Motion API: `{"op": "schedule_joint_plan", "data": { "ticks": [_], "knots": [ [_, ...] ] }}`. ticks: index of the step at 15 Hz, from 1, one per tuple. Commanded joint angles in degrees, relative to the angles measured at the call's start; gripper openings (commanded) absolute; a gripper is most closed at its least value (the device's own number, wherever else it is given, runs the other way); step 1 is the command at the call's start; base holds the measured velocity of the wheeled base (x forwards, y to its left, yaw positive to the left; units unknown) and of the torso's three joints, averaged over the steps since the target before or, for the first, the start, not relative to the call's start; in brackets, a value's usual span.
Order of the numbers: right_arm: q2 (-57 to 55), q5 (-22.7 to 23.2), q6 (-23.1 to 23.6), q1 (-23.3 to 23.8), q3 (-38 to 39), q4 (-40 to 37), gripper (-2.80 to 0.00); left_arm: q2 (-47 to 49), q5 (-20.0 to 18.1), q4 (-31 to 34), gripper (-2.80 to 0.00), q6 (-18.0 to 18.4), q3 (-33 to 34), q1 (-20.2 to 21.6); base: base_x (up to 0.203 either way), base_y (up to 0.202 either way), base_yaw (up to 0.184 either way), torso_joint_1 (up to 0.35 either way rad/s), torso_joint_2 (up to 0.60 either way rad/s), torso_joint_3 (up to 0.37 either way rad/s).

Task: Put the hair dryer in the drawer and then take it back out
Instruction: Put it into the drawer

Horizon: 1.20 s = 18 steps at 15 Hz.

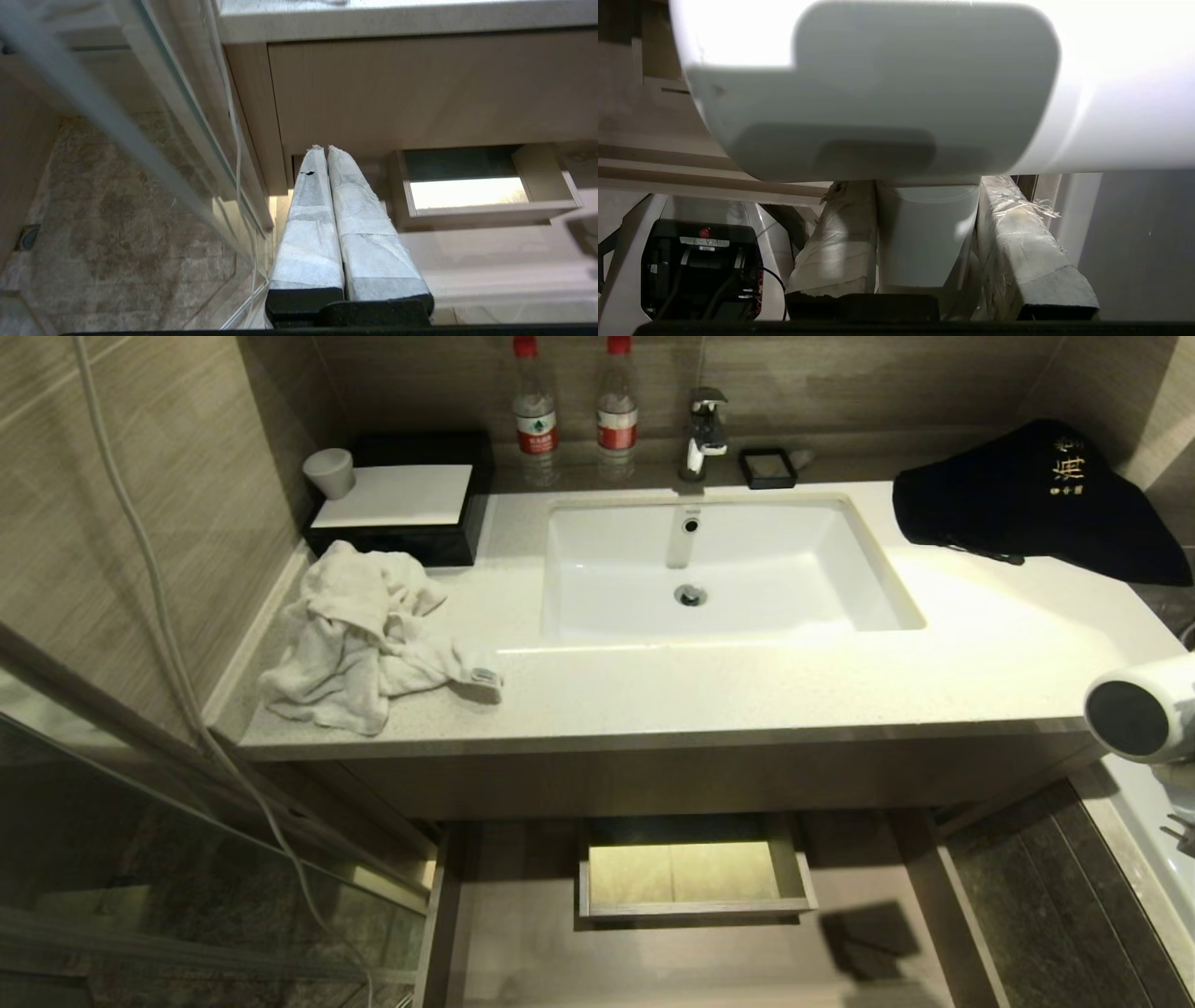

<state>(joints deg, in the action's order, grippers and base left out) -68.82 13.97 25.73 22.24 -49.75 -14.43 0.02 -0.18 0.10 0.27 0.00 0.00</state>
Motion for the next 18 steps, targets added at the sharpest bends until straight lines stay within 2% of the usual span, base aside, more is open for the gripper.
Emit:
{"op": "schedule_joint_plan", "data": {
  "ticks": [1,7,11,18],
  "knots": [
    [0.6,0.1,0.1,-0.3,0.6,-0.1,-2.80,0.1,0.0,0.0,-2.80,0.0,0.1,0.0,0.000,0.000,0.000,-0.333,0.15,-0.171],
    [1.9,-1.0,0.1,-0.7,3.2,1.3,-2.80,0.0,0.0,0.0,-2.80,0.0,0.0,0.0,0.000,0.000,0.000,-0.303,0.12,-0.181],
    [2.7,-4.6,-3.1,-2.5,5.6,4.0,-2.80,0.1,0.0,0.0,-2.80,0.0,0.0,0.0,0.000,0.000,0.000,-0.201,0.31,0.100],
    [3.5,-4.7,-3.1,-2.8,8.7,4.0,-2.80,0.1,0.0,0.0,-2.80,0.0,0.1,0.0,0.000,0.000,0.000,-0.156,0.32,0.167]
  ]
}}
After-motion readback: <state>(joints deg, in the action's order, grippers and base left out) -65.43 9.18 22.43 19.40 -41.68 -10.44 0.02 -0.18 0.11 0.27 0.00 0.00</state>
